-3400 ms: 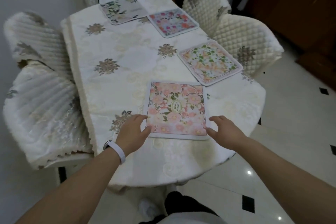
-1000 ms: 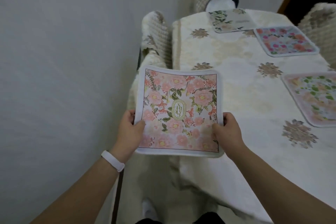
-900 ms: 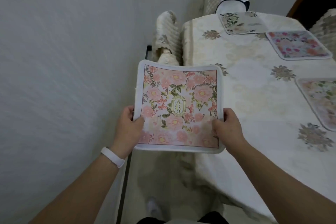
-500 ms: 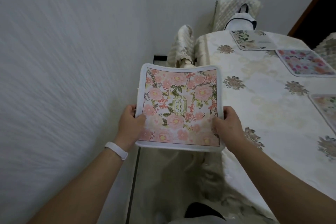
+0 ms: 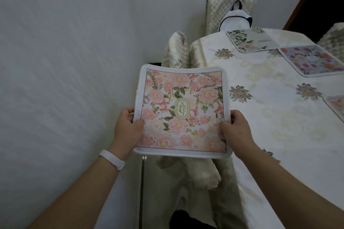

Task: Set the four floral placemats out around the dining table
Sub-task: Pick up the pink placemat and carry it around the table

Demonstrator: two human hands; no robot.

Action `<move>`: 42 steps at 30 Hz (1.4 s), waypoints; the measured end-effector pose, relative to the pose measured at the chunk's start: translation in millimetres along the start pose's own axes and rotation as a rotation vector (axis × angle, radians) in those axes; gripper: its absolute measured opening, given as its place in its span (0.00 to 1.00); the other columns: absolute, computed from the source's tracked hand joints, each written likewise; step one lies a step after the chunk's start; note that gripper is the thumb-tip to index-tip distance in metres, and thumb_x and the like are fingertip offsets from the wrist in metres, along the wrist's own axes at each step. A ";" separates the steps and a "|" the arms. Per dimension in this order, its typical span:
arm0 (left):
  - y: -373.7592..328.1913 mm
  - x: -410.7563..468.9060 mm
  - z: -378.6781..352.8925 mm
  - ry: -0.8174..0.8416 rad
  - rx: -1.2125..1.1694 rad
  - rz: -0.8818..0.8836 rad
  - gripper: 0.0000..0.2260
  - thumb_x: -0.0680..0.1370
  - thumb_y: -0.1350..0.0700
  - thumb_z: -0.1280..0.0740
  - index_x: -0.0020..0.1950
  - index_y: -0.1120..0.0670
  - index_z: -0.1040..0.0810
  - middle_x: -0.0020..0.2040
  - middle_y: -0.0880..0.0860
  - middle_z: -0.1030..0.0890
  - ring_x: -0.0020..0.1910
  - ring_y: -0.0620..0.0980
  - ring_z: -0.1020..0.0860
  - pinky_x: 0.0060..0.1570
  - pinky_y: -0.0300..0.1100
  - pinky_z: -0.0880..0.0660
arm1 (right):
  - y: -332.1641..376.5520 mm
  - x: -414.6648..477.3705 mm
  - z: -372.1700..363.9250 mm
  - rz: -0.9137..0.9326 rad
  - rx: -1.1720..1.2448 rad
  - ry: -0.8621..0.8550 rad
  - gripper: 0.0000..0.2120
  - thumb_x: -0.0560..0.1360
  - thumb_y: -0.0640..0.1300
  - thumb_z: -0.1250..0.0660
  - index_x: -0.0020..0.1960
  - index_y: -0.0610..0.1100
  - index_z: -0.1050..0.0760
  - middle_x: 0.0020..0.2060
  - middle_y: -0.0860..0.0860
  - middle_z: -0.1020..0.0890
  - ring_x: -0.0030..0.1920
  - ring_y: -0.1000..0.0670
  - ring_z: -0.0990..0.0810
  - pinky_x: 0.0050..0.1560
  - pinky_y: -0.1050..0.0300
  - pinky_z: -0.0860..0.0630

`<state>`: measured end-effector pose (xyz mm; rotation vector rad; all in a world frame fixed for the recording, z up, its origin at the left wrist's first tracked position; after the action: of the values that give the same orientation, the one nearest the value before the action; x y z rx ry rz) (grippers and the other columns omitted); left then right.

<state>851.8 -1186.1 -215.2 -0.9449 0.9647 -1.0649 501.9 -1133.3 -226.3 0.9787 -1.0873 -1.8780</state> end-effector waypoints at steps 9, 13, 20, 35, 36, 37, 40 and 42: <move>-60.1 102.9 -72.0 0.086 0.055 -0.003 0.12 0.78 0.65 0.36 0.59 0.53 0.31 0.52 0.52 0.19 0.46 0.50 0.18 0.35 0.43 0.21 | 19.6 101.2 10.5 -0.076 0.119 -0.063 0.11 0.74 0.34 0.37 0.54 0.45 0.27 0.45 0.46 0.19 0.38 0.45 0.20 0.39 0.46 0.20; -89.7 130.5 -124.9 0.183 0.063 -0.022 0.14 0.78 0.66 0.37 0.60 0.54 0.32 0.53 0.53 0.21 0.46 0.52 0.18 0.32 0.43 0.22 | 19.9 121.5 40.4 -0.102 0.182 -0.151 0.12 0.74 0.34 0.38 0.54 0.46 0.27 0.44 0.46 0.19 0.38 0.44 0.20 0.34 0.49 0.21; -133.3 181.0 -224.6 0.383 0.115 -0.123 0.14 0.77 0.64 0.35 0.60 0.52 0.32 0.51 0.54 0.18 0.45 0.54 0.17 0.32 0.46 0.21 | 0.9 142.8 98.1 -0.183 0.240 -0.367 0.11 0.75 0.36 0.38 0.54 0.47 0.28 0.46 0.51 0.20 0.42 0.50 0.19 0.32 0.58 0.23; -181.8 341.3 -389.4 0.812 0.228 -0.300 0.16 0.77 0.66 0.35 0.62 0.54 0.32 0.44 0.52 0.19 0.38 0.52 0.20 0.36 0.47 0.23 | 16.8 220.8 76.6 -0.384 0.266 -0.746 0.10 0.75 0.36 0.38 0.54 0.47 0.29 0.47 0.48 0.20 0.41 0.48 0.20 0.33 0.58 0.23; -185.4 351.6 -396.0 0.843 0.229 -0.306 0.16 0.77 0.66 0.35 0.62 0.54 0.31 0.43 0.54 0.18 0.36 0.53 0.21 0.34 0.46 0.24 | 23.3 223.7 71.2 -0.393 0.261 -0.769 0.10 0.75 0.36 0.38 0.54 0.46 0.29 0.47 0.48 0.20 0.42 0.47 0.20 0.33 0.58 0.23; -188.8 361.2 -401.8 0.869 0.226 -0.307 0.15 0.77 0.66 0.35 0.61 0.54 0.31 0.43 0.55 0.18 0.35 0.53 0.22 0.33 0.45 0.25 | 29.6 226.6 66.8 -0.401 0.255 -0.794 0.10 0.75 0.36 0.38 0.54 0.46 0.29 0.47 0.48 0.20 0.43 0.46 0.19 0.33 0.58 0.22; -198.5 381.8 -410.6 0.941 0.222 -0.317 0.14 0.77 0.65 0.36 0.61 0.54 0.31 0.43 0.55 0.18 0.34 0.52 0.22 0.32 0.44 0.26 | 48.3 231.1 57.9 -0.418 0.245 -0.867 0.09 0.75 0.36 0.38 0.53 0.47 0.29 0.46 0.49 0.20 0.45 0.45 0.19 0.35 0.56 0.22; -203.9 391.0 -414.4 0.984 0.210 -0.311 0.14 0.77 0.65 0.36 0.61 0.54 0.32 0.44 0.55 0.17 0.38 0.53 0.20 0.35 0.47 0.24 | 59.3 233.4 53.1 -0.417 0.244 -0.900 0.09 0.75 0.36 0.37 0.53 0.47 0.29 0.46 0.48 0.20 0.43 0.46 0.20 0.36 0.55 0.22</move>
<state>484.8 -1667.3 -208.1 -0.3579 1.4728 -1.9311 367.6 -1339.6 -211.1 0.4720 -1.7501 -2.6864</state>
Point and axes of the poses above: each hand's wrist, its own x-axis towards the middle knuckle, its own z-axis out of the back of the hand, y = z × x, the point moved 10 cm from there along x, towards the middle knuckle
